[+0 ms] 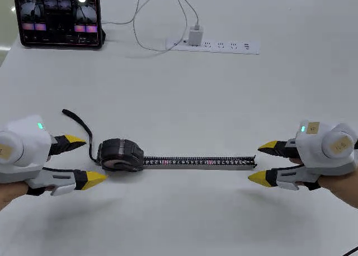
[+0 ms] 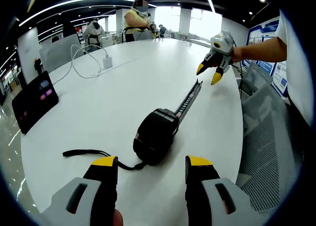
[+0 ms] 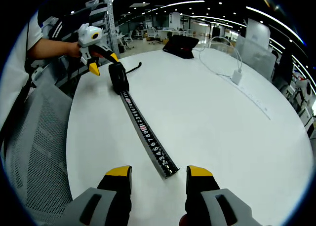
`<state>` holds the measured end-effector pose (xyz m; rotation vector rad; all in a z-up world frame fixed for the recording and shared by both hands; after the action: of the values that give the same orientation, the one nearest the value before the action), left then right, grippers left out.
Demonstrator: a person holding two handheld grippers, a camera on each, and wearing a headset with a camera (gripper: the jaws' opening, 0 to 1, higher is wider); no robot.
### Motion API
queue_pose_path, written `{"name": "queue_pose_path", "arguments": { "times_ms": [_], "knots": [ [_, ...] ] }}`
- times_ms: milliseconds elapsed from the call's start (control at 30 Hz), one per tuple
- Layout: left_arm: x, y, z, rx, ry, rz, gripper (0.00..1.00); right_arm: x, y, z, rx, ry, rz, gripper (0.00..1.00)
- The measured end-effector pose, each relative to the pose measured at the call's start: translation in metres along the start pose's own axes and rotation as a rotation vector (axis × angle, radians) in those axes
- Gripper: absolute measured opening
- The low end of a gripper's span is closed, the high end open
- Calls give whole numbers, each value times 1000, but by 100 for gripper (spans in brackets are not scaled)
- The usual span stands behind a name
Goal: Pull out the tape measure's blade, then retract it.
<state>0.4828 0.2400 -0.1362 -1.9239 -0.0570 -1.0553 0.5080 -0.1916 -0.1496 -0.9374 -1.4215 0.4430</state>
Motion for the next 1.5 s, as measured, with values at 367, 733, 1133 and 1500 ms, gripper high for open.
{"name": "queue_pose_path", "arguments": {
  "times_ms": [367, 733, 1133, 1500],
  "knots": [
    [-14, -15, -10, 41, -64, -65, 58, -2, -10, 17, -82, 50, -44, 49],
    [-27, -26, -25, 105, -101, -127, 69, -1, -18, 35, -147, 69, -84, 61],
    [-43, -27, -43, 119, -152, -157, 75, -2, -22, 51, -163, 88, -105, 65],
    [-51, -29, -50, 109, -168, -163, 77, -7, -25, 69, -200, 106, -116, 67]
  ]
}}
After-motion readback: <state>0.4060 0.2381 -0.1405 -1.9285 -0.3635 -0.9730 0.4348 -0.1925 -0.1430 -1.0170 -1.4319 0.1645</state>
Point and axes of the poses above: the centre of the closed fingertips' face, and the gripper's own axes: y roughly forward along the fingers, z roughly to its left, x roughly out of its top, the point moved 10 cm from there along -y, roughly backward along the fingers, and after that the axes turned 14 degrees about -y, right-handed, at the moved point
